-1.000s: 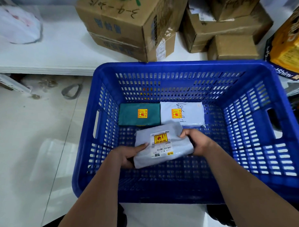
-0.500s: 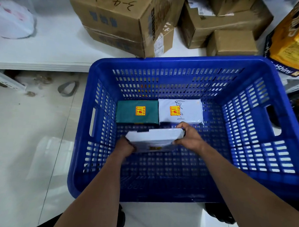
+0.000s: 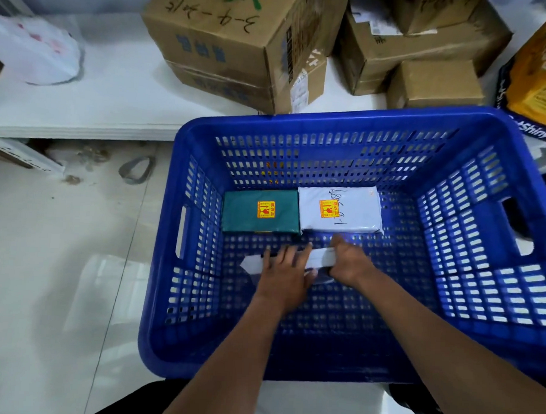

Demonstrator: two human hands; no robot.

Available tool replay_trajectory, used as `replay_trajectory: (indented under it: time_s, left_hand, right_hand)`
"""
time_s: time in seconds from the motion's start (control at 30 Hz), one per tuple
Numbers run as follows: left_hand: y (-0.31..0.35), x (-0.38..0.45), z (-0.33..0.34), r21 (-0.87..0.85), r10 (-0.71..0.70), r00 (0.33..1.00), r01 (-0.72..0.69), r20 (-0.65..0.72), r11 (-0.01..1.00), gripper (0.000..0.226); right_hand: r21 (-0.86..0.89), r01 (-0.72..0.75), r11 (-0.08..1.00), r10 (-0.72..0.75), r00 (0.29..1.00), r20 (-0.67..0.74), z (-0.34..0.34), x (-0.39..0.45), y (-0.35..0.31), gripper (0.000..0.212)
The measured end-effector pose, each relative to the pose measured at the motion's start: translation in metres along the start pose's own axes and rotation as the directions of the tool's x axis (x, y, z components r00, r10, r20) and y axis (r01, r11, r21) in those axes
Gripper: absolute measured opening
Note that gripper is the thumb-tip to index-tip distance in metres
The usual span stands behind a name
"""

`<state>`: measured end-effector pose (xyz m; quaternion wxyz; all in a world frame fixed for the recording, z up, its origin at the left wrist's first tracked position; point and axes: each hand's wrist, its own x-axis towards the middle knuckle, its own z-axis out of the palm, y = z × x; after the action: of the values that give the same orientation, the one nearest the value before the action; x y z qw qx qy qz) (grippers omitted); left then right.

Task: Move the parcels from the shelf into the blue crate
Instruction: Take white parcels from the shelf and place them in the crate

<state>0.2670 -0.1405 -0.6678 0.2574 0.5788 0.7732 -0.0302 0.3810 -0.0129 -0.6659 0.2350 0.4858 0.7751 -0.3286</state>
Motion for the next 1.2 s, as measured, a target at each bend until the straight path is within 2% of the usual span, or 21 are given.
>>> replay_trajectory:
  time_s: [0.07, 0.13, 0.17, 0.23, 0.3, 0.37, 0.43, 0.5, 0.53, 0.63, 0.73, 0.83, 0.9, 0.93, 1.0, 1.1, 1.13, 1.2]
  left_hand:
    - [0.001, 0.004, 0.011, 0.049, -0.036, 0.999, 0.037, -0.006, 0.998, 0.071]
    - [0.0, 0.013, 0.01, 0.104, -0.072, 0.997, 0.069, 0.027, 0.992, 0.068]
    - [-0.001, 0.017, 0.006, 0.112, -0.091, 0.994, 0.084, 0.055, 0.99, 0.072]
    - [-0.002, 0.027, 0.0, 0.13, -0.108, 0.991, 0.098, 0.074, 0.987, 0.069]
    - [-0.006, 0.034, -0.001, 0.035, -0.12, 0.993, 0.12, 0.015, 0.992, 0.045]
    - [-0.009, 0.032, 0.0, -0.038, -0.129, 0.99, 0.127, -0.056, 0.991, 0.026]
    - [-0.009, 0.025, 0.004, -0.03, -0.107, 0.988, 0.105, -0.114, 0.994, 0.031]
    - [-0.01, 0.017, 0.005, -0.007, -0.122, 0.972, 0.123, -0.202, 0.992, 0.035]
    - [-0.008, 0.015, 0.003, -0.038, -0.219, 0.957, 0.216, -0.191, 0.976, 0.043]
    - [-0.017, 0.018, 0.007, -0.131, -0.52, 0.847, 0.506, -0.112, 0.853, 0.057]
    - [-0.022, 0.015, 0.009, -0.332, -0.663, 0.745, 0.608, -0.077, 0.721, 0.049]
    - [-0.027, 0.019, 0.007, -0.528, -0.762, 0.64, 0.683, 0.099, 0.504, 0.037]
    - [-0.035, 0.024, 0.006, -0.549, -0.772, 0.596, 0.73, 0.22, 0.407, 0.041]
    - [-0.039, 0.026, 0.006, -0.555, -0.752, 0.596, 0.74, 0.282, 0.379, 0.043]
    - [-0.045, 0.03, 0.002, -0.623, -0.686, 0.61, 0.728, 0.396, 0.287, 0.042]
    - [-0.053, 0.035, -0.002, -0.718, -0.587, 0.617, 0.691, 0.525, 0.084, 0.042]
    - [-0.056, 0.037, -0.001, -0.714, -0.561, 0.598, 0.7, 0.572, 0.018, 0.041]
    - [-0.062, 0.042, 0.001, -0.65, -0.503, 0.514, 0.748, 0.695, -0.134, 0.036]
  right_hand:
    - [-0.283, -0.01, 0.959, 0.015, 1.0, 0.017, -0.003, -0.007, -0.011, 0.075]
    - [-0.439, 0.064, 0.896, -0.11, 0.991, -0.079, 0.001, -0.017, -0.026, 0.082]
    - [-0.471, 0.126, 0.873, -0.209, 0.97, -0.127, 0.008, -0.019, -0.034, 0.076]
    - [-0.426, 0.237, 0.873, -0.341, 0.922, -0.186, 0.022, -0.021, -0.042, 0.057]
    - [-0.274, 0.213, 0.938, -0.284, 0.925, -0.252, 0.025, -0.016, -0.038, 0.046]
    - [-0.226, 0.158, 0.961, -0.213, 0.946, -0.244, 0.022, -0.009, -0.025, 0.052]
    - [-0.252, 0.124, 0.96, -0.16, 0.979, -0.127, 0.021, -0.005, -0.015, 0.051]
    - [-0.157, 0.082, 0.984, -0.107, 0.982, -0.153, 0.023, -0.006, -0.015, 0.05]
    - [-0.113, 0.064, 0.992, -0.083, 0.982, -0.169, 0.025, -0.004, -0.016, 0.047]
    - [0.09, -0.067, 0.994, 0.082, 0.982, -0.168, 0.026, 0.001, -0.022, 0.043]
    - [0.211, -0.169, 0.963, 0.201, 0.97, -0.139, 0.028, 0.003, -0.025, 0.027]
    - [0.243, -0.253, 0.936, 0.281, 0.956, -0.089, 0.028, 0.002, -0.027, 0.032]
    - [0.234, -0.292, 0.927, 0.314, 0.947, -0.064, 0.022, 0.01, -0.026, 0.034]
    - [0.302, -0.306, 0.903, 0.332, 0.943, -0.038, 0.017, 0.013, -0.026, 0.035]
    - [0.435, -0.413, 0.8, 0.4, 0.908, 0.127, 0.012, 0.02, -0.024, 0.036]
    - [0.537, -0.482, 0.693, 0.374, 0.876, 0.303, 0.014, 0.033, -0.015, 0.04]
    - [0.613, -0.521, 0.594, 0.371, 0.853, 0.366, 0.016, 0.037, -0.012, 0.039]
    - [0.686, -0.589, 0.428, 0.36, 0.807, 0.468, 0.018, 0.041, -0.008, 0.032]
